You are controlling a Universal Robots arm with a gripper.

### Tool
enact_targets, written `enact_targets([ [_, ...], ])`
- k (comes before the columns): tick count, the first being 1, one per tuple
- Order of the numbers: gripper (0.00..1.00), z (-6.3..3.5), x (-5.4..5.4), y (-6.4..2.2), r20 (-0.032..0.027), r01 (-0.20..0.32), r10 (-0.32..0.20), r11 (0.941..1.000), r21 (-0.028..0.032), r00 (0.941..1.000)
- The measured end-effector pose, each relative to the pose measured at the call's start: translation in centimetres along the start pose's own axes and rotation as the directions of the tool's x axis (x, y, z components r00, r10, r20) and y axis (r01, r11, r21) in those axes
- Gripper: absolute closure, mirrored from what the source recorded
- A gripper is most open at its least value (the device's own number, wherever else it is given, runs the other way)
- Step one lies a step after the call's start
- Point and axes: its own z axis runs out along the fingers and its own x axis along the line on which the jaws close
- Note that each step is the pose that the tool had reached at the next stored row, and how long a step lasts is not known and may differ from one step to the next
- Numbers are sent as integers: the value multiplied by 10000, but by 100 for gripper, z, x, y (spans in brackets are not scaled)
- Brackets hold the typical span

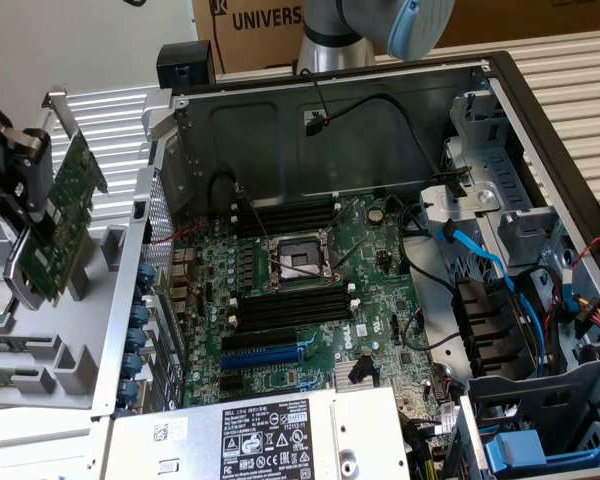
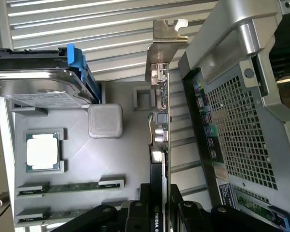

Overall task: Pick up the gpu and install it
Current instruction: 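Reach for the gpu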

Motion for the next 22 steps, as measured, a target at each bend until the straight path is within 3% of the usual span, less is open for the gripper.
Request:
enact_targets([
  [5,73,-220,-22,27,-61,-5,5,10000,15,10000],
  [11,74,-414,-70,57,-139,-3,4,10000,31,9999],
  [14,74,-514,-119,79,-233,0,1,10000,52,9997],
  [22,74,-723,-258,128,-553,40,-34,9999,120,9985],
])
